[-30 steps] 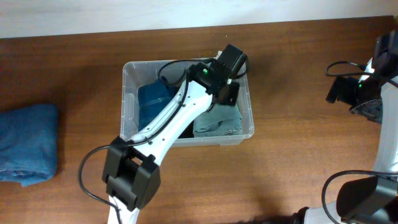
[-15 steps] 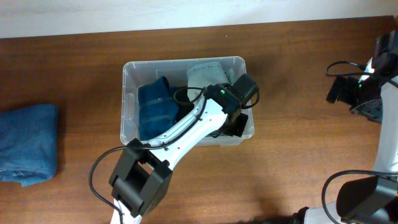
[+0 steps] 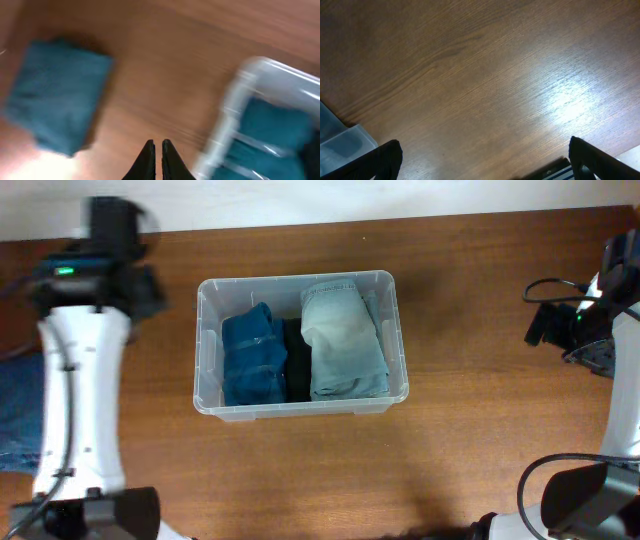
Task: Pack container
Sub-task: 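Open the left gripper and withdraw it left, then lower the left gripper onto the folded blue jeans, then grasp the blue jeans edge with the left gripper and drag left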
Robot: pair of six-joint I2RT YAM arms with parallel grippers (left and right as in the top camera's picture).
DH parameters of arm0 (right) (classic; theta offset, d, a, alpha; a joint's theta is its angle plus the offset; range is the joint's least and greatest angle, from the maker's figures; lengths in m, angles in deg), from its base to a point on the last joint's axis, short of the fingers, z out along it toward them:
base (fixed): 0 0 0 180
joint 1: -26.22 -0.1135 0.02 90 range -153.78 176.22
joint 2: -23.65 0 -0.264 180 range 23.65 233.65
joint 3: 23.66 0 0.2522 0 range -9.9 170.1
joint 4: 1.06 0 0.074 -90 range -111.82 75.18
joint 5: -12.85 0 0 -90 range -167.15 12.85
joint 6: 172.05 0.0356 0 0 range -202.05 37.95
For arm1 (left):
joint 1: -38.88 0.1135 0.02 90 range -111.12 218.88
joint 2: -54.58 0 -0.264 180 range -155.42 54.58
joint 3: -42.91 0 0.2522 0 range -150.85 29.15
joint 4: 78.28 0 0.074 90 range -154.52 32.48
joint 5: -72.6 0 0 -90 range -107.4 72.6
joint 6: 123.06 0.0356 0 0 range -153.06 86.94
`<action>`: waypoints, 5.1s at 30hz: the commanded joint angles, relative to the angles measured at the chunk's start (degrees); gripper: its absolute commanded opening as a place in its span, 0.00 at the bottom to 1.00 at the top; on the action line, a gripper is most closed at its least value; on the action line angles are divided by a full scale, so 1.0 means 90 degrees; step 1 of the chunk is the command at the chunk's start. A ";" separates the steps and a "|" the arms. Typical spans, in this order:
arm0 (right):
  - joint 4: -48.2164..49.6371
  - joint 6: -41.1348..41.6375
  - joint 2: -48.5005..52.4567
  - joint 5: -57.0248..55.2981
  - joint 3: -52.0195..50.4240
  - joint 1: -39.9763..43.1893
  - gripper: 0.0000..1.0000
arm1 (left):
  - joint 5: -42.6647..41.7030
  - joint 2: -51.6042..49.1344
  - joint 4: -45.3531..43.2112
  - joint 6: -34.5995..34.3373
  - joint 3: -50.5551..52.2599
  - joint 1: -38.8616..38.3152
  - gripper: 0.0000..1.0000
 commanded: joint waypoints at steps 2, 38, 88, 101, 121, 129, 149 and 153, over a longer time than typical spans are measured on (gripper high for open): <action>0.0002 0.0024 -0.0002 -0.0053 0.0041 0.0029 0.98 | 0.0304 0.0039 0.0032 0.0029 -0.0022 0.1909 0.07; 0.0002 0.0024 0.0000 -0.0053 0.0041 0.0029 0.98 | -0.1535 -0.2965 -0.1566 0.1447 -0.0002 0.5965 0.86; 0.0002 0.0024 0.0000 -0.0053 0.0041 0.0029 0.98 | -0.2467 -0.3886 -0.1557 0.1185 0.1724 0.3218 0.77; 0.0002 0.0024 0.0000 -0.0056 0.0041 0.0029 0.98 | -0.3769 -0.3791 -0.0311 0.1222 0.1724 0.3245 0.38; 0.0002 0.0024 -0.0002 -0.0056 0.0041 0.0029 0.98 | -0.1909 -0.1933 -0.0316 0.2329 0.1722 0.3393 0.79; 0.0002 0.0024 0.0000 -0.0053 0.0041 0.0029 0.98 | -0.2033 -0.1812 -0.0976 0.3145 0.1756 0.3398 0.86; 0.0002 0.0024 -0.0002 -0.0053 0.0041 0.0029 0.98 | -0.3303 -0.1834 -0.2628 0.3796 0.2999 0.3398 0.86; 0.0002 0.0024 0.0000 -0.0053 0.0041 0.0029 0.98 | -0.3308 -0.1838 -0.3155 0.3796 0.3604 0.3398 0.87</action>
